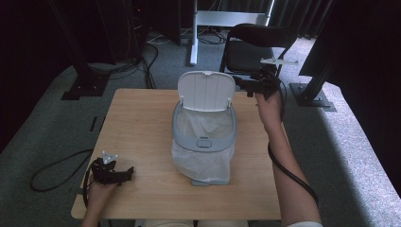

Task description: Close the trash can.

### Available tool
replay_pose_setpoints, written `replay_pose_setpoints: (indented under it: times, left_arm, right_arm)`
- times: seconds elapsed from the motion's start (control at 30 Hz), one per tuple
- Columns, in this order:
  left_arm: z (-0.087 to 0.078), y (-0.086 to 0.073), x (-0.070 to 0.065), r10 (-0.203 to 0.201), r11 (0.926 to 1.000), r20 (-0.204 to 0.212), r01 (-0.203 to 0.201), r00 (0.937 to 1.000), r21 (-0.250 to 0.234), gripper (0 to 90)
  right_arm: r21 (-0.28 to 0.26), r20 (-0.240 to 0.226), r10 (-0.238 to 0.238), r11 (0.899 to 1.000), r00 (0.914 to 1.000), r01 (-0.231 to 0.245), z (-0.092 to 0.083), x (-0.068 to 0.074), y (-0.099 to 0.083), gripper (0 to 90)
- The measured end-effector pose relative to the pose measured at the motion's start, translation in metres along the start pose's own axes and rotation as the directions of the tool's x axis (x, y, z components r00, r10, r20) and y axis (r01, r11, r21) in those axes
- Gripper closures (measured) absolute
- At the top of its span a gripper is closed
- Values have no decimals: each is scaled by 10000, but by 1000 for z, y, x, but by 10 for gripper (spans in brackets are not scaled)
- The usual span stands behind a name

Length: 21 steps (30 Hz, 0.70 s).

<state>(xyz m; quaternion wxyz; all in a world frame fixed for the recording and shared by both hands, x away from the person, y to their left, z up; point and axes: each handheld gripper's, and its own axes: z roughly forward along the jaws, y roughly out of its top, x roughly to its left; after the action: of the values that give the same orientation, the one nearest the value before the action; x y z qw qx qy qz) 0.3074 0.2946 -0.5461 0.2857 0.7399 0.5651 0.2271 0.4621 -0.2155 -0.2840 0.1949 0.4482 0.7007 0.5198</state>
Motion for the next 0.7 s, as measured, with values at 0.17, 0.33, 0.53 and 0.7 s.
replay_pose_setpoints:
  times: [0.17, 0.33, 0.53, 0.7]
  left_arm:
    - [0, 0, 0, 7, 10000, -1, -7, 10000, -4, 0]
    - [0, 0, 0, 9, 10000, 0, -9, 10000, -6, 0]
    - [0, 0, 0, 10, 10000, -3, -10, 10000, -7, 0]
    - [0, -1, 0, -3, 10000, 1, 3, 10000, -3, 0]
  right_arm:
    - [-168, -309, 28, 9999, 9995, -33, -2, 12, 8, 142]
    - [-354, -853, 307, 9988, 9959, -339, -9, 14, 10, 142]
    - [-119, -1614, -52, 9999, 9869, 33, -14, 24, 4, 142]
    - [-380, -2020, -465, 9985, 9783, 396, -21, 38, -7, 137]
